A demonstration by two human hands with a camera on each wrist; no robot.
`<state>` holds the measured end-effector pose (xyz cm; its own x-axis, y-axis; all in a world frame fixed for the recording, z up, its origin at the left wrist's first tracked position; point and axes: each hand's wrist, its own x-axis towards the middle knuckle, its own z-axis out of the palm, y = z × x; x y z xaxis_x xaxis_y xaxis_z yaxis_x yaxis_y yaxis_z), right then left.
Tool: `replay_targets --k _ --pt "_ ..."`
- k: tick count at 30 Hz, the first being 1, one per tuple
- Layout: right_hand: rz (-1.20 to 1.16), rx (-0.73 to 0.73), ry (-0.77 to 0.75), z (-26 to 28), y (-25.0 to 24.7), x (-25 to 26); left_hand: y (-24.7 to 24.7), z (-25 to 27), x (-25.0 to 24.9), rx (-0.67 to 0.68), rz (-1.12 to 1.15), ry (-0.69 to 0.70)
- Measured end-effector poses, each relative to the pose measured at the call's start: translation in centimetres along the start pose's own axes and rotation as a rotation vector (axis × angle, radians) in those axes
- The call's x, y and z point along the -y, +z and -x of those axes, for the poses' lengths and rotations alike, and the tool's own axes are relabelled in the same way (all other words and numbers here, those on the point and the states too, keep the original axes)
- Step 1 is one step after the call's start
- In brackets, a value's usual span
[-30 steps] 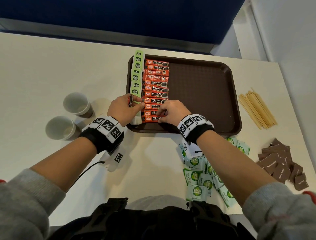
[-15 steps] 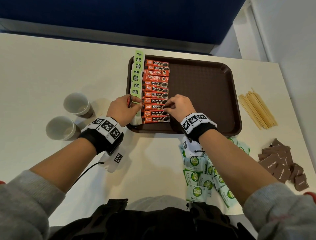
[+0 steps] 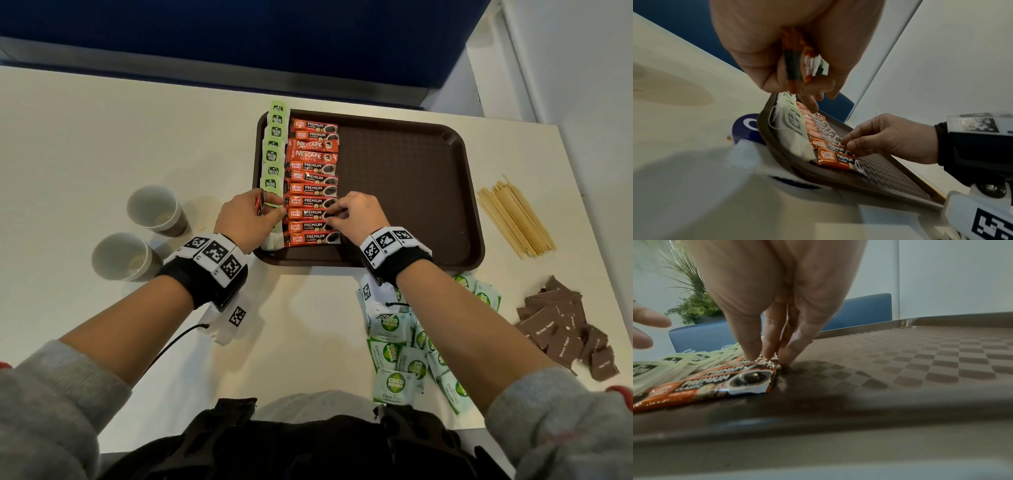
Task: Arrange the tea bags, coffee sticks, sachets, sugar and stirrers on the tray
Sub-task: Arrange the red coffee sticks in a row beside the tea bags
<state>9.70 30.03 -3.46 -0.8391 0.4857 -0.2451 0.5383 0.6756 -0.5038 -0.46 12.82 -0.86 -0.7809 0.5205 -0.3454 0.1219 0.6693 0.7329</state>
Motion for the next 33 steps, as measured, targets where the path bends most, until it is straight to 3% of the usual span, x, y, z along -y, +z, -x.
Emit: replay_targets --k 7,12,18,22,25,30,33 --pt "-0.015 -0.003 -0.011 -0.1 -0.3 0.0 0.2 -0.2 0.2 0.017 0.012 0.038" --pt "-0.124 -0.015 -0.142 0.0 -1.2 1.7 0.7 -0.3 -0.3 0.181 0.032 0.064" --pt "-0.262 0.101 -0.319 0.3 -2.3 4.6 0.8 0.1 -1.1 0.321 -0.065 0.105" --pt "-0.282 0.152 -0.334 0.2 -2.5 5.2 0.5 0.4 -1.3 0.385 -0.017 0.104" --pt "-0.303 0.121 -0.286 0.1 -2.6 4.6 0.3 0.7 -1.2 0.361 -0.018 0.118" --pt "-0.299 0.034 -0.172 0.0 -2.7 2.5 -0.2 0.4 -0.2 0.187 -0.026 0.080" --pt "-0.252 0.058 -0.145 0.2 -2.7 1.6 -0.2 0.2 0.0 0.165 -0.033 0.072"
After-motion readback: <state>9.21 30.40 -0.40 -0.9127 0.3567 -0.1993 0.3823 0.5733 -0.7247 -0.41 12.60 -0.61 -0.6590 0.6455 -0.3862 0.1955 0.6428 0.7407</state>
